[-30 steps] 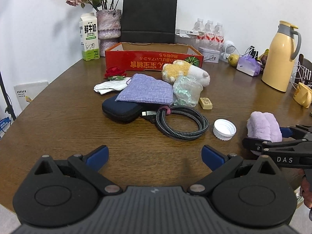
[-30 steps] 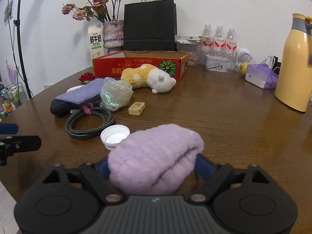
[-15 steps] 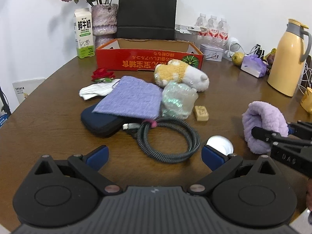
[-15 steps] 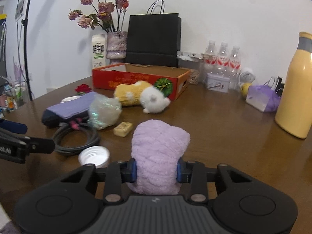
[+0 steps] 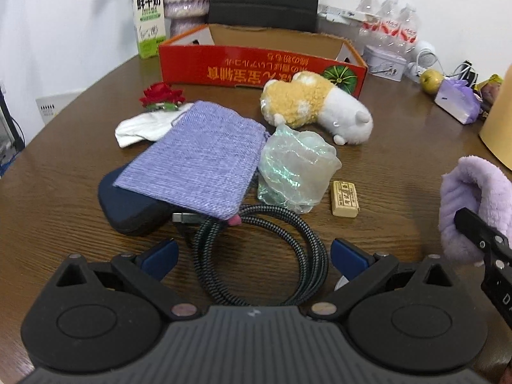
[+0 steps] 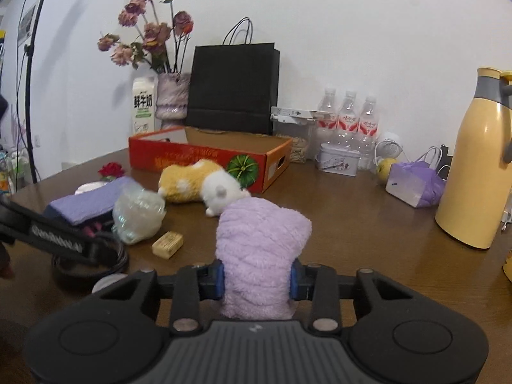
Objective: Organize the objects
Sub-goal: 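Grasp the black coiled cable with the left tool while the right tool holds the towel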
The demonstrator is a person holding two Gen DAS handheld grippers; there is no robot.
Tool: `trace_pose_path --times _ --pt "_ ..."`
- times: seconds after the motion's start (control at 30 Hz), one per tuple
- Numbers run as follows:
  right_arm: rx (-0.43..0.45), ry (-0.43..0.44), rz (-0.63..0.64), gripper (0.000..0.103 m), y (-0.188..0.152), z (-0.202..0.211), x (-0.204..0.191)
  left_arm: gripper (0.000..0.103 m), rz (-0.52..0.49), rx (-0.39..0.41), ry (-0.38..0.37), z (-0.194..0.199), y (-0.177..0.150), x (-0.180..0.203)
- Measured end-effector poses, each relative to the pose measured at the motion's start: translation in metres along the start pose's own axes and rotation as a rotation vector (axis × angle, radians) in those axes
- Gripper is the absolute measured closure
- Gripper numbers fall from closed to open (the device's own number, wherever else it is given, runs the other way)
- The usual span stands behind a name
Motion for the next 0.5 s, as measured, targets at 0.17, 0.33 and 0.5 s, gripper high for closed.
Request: trace_pose_path --times 0.17,0.33,0.5 --pt "-0.014 0.011 -0.021 0.069 -0.002 -0.008 0.003 0.0 0.025 -0.044 0.042 -0.014 0.0 0.0" --pt "-0.027 0.016 -0.054 0.069 -0.005 -0.009 0.006 0.0 0.001 -0.04 0.073 -0.017 0.0 0.002" --pt "-0.057 0.027 -0.11 0.069 -0.008 -0.014 0.014 0.0 0.022 -0.057 0.089 -0.009 -0.002 -0.004"
Point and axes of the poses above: each gripper's, at about its wrist camera, not at the fingertips, and z roughly against the way its jaws point, x to its right, y to its top, the point moved 9 cm from there along -z, roughly the way its jaws point, and after that the axes turned 10 degrees about x, right-handed, at the moved point
